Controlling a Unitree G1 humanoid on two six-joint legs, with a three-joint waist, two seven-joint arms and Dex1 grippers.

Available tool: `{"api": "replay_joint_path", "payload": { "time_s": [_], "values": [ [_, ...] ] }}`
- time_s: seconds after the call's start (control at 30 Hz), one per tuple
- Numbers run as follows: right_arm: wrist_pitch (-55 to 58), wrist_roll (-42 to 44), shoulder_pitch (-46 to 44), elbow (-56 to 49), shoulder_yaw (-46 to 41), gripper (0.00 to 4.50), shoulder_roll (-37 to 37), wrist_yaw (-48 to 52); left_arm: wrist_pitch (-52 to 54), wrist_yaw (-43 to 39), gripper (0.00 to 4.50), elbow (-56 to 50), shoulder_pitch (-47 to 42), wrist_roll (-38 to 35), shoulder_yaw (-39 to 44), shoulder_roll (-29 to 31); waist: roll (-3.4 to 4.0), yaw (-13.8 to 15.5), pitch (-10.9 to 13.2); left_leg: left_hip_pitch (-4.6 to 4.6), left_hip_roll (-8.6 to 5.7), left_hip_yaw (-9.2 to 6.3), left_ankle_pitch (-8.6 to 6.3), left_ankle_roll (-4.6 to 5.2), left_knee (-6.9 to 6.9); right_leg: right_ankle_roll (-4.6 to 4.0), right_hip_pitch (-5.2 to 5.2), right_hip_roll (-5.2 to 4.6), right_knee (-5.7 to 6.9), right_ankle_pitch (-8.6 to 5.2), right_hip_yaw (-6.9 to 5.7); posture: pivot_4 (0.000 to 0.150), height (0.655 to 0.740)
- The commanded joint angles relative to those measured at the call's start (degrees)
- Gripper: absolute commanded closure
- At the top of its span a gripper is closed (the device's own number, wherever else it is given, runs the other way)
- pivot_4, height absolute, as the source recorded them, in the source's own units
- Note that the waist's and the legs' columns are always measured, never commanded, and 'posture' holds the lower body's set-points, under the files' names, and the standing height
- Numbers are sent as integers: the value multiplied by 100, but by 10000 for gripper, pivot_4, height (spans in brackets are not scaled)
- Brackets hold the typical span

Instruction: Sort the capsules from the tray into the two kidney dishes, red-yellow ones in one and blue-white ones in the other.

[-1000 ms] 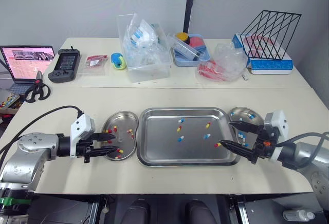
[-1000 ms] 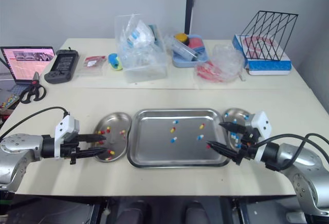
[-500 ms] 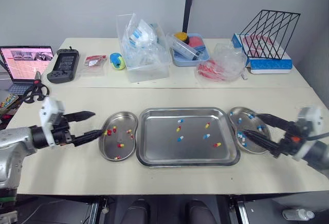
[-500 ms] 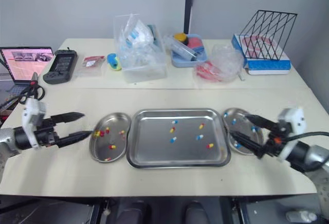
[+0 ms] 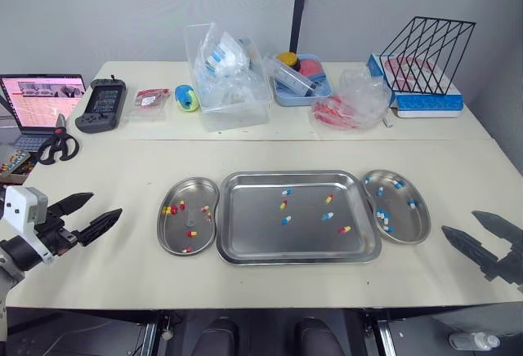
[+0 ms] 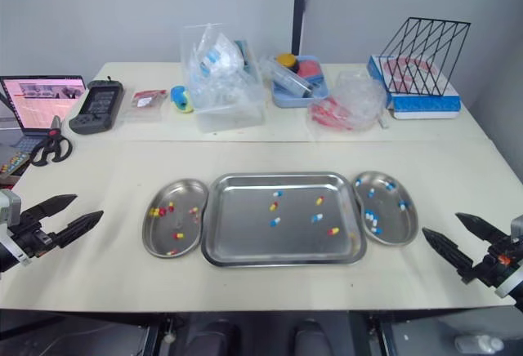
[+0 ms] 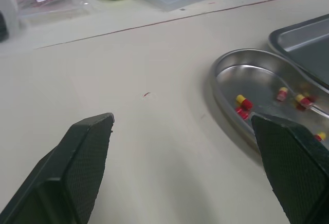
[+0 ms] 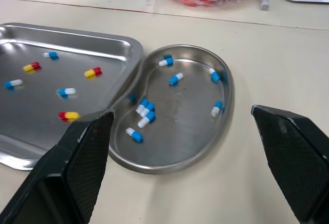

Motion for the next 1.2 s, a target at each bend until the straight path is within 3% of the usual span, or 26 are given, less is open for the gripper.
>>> {"api": "replay_joint_path", "payload": {
  "time_s": [0.03,0.97,1.2],
  "values": [
    [-175,36,29,-87,-250,0,26,-88,-125,69,199,-70,46,-91,225,6,1,-7,0,0,1,0,0,0,0,0,0,0,0,0,0,1500,7275],
    [138,201,-361,-332,56,0,-177,-232,-93,71,199,-250,-134,-261,-44,-128,1,-8,0,2,0,1,0,0,-1,0,1,1,0,0,0,1500,7275],
    [646,422,-1199,-1051,1222,0,-623,2,-110,-460,199,-529,-406,-372,-659,-114,2,-22,-1,3,1,0,0,0,0,0,0,2,2,0,1,1500,7275]
  ]
}}
